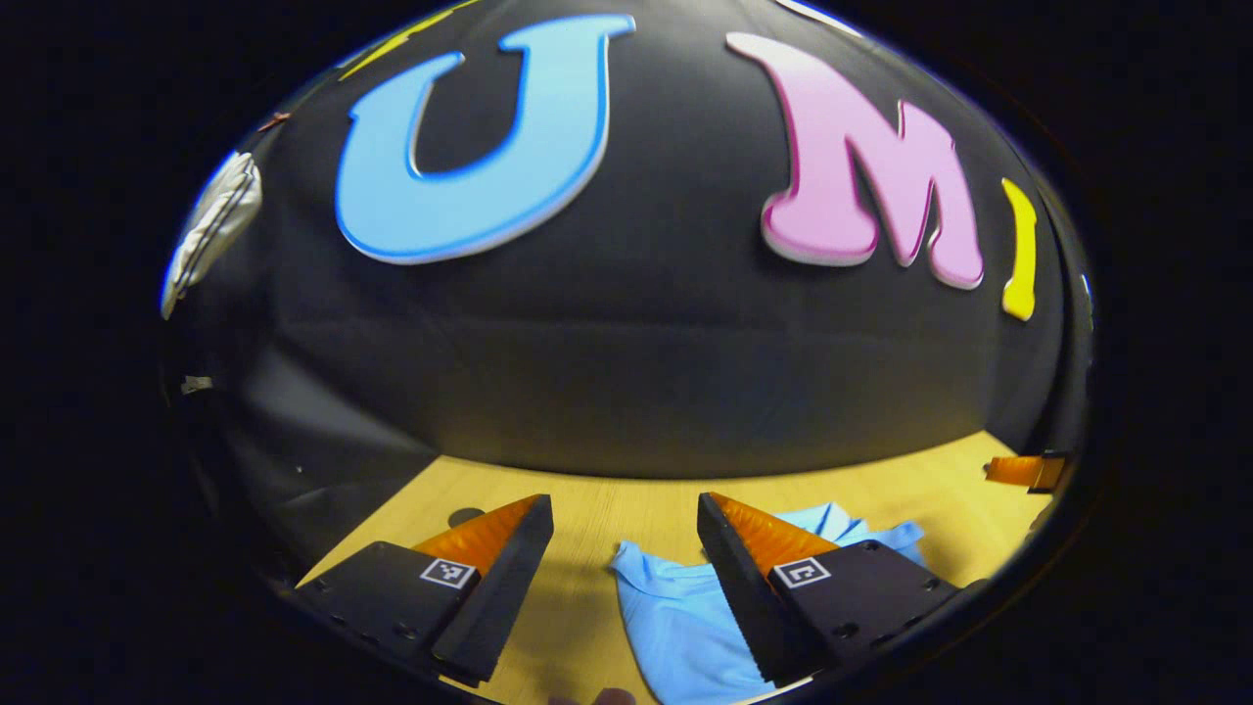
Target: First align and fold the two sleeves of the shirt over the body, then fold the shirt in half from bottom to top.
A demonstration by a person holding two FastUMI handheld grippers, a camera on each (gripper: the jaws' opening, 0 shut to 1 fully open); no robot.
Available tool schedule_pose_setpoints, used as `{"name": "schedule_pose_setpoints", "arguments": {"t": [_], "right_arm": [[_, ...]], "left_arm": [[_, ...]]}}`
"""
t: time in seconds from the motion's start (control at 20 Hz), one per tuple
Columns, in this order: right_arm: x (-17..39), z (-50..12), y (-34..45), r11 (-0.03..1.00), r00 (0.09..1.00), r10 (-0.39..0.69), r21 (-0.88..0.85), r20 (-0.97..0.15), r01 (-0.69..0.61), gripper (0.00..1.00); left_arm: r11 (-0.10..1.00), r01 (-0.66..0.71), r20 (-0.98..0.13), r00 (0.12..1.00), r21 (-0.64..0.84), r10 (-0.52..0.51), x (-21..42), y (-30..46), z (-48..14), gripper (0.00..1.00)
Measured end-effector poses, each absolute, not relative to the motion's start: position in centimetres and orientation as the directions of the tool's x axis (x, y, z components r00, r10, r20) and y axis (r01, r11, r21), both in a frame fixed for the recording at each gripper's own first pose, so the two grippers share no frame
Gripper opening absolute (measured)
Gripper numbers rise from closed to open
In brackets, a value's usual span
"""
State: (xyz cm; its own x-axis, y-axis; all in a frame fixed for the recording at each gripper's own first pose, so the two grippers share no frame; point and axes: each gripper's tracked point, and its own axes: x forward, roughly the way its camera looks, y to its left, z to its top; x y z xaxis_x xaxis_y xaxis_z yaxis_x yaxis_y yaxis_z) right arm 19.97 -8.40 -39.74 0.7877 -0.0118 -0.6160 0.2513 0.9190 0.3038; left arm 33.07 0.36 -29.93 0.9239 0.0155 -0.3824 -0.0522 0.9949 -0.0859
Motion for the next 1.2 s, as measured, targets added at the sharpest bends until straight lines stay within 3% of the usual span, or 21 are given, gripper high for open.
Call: {"name": "schedule_pose_setpoints", "arguments": {"t": [0.2,0.5,0.55,0.6,0.65,0.85,1.1,1.15,1.2], "right_arm": [[15.1,-30.6,-7.6,0.924,0.859,0.011,0.333,-0.512,0.186,0.81],[5.7,-22.7,-5.9,0.899,0.885,0.142,0.431,-0.444,0.072,0.82],[4.4,-21.8,-5.7,0.888,0.886,0.164,0.457,-0.433,0.058,0.73],[3.3,-20.9,-5.8,0.883,0.888,0.175,0.467,-0.425,0.049,0.82],[2.6,-19.8,-6.1,0.884,0.896,0.179,0.466,-0.407,0.035,0.84],[-0.3,-14.8,-8.0,0.909,0.924,0.159,0.418,-0.346,0.000,0.88],[-4.5,-7.5,-12.1,0.944,0.968,0.055,0.329,-0.245,0.030,0.94],[-5.3,-6.4,-13.4,0.947,0.974,0.030,0.317,-0.223,0.043,1.00],[-6.1,-5.6,-14.7,0.954,0.979,0.018,0.298,-0.204,0.045,0.90]], "left_arm": [[0.992,-0.034,-0.242,0.970,-0.124,0.003,24.4,-1.3,-21.1,0.95],[0.987,-0.062,-0.215,0.976,-0.148,0.029,12.2,-4.3,-14.7,0.95],[0.984,-0.073,-0.199,0.979,-0.160,0.040,10.8,-4.6,-13.5,0.95],[0.982,-0.081,-0.177,0.983,-0.173,0.050,9.4,-4.8,-12.3,0.96],[0.980,-0.083,-0.153,0.987,-0.183,0.055,8.2,-5.0,-11.0,0.95],[0.985,-0.062,-0.118,0.992,-0.163,0.043,3.5,-6.3,-8.1,0.96],[0.964,0.067,-0.005,0.997,-0.257,-0.071,-0.1,-11.1,-3.5,0.97],[0.959,0.087,-0.001,0.996,-0.269,-0.091,-0.7,-12.4,-3.0,0.97],[0.957,0.101,0.009,0.995,-0.271,-0.102,-1.3,-13.6,-2.4,0.97]]}}
